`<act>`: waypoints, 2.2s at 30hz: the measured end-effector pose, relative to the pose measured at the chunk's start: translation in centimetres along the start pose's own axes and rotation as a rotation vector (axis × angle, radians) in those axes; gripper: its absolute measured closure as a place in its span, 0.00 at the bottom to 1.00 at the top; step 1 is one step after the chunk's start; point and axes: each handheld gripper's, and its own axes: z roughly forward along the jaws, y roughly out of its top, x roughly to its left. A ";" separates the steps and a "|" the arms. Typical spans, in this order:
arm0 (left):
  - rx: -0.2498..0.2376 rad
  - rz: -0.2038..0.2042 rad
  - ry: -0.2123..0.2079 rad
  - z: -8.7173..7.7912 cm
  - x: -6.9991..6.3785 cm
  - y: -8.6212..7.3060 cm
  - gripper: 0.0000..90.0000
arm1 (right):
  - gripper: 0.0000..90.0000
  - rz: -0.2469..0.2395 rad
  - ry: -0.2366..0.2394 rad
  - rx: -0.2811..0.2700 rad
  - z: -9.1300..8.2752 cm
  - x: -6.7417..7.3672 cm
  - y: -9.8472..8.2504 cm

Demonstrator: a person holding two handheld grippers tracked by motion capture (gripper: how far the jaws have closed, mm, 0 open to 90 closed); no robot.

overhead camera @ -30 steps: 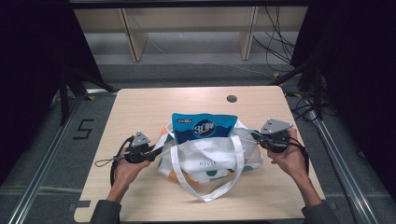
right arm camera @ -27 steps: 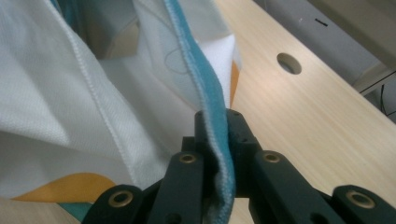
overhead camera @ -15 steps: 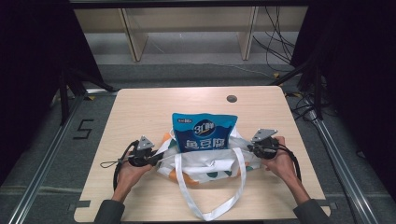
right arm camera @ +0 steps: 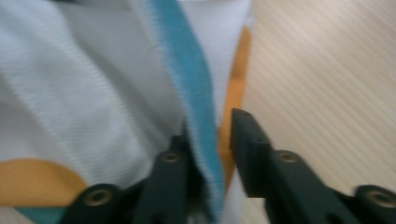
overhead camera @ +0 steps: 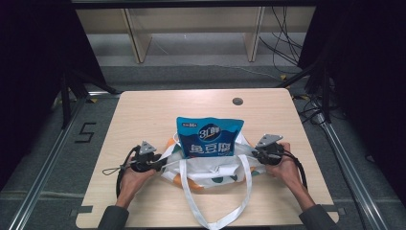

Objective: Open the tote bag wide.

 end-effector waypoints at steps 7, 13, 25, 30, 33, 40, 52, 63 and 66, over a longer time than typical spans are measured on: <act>-0.041 0.062 0.027 -3.0 0.0 2.5 0.47 | 0.59 0.123 0.069 -0.197 -6.1 -1.7 1.8; -0.099 0.116 -0.002 -3.7 -1.6 4.3 0.45 | 0.58 0.026 0.213 -0.343 -9.2 1.2 4.2; -0.138 0.128 -0.088 -0.8 -2.6 6.0 0.62 | 0.75 -0.095 0.278 -0.169 -4.3 5.4 5.4; -0.156 0.085 -0.070 0.1 -1.6 7.2 0.89 | 0.87 -0.173 0.283 -0.144 -5.4 5.9 4.7; -0.176 0.030 -0.061 1.2 0.0 7.8 0.93 | 0.88 -0.222 0.300 -0.116 -6.4 6.9 4.3; -0.015 -0.024 -0.034 5.4 1.6 7.2 0.94 | 0.88 -0.316 0.346 -0.073 -6.6 9.3 3.2; -0.024 -0.047 -0.032 5.3 0.7 7.4 0.73 | 0.83 -0.252 0.375 0.004 -3.4 11.2 0.9; -0.129 -0.018 -0.133 -3.4 -2.7 6.5 0.52 | 0.57 -0.092 0.309 -0.305 -9.9 6.6 3.1; -0.142 -0.044 -0.186 -4.6 -3.9 5.6 0.50 | 0.57 -0.051 0.252 -0.302 -10.4 5.2 3.2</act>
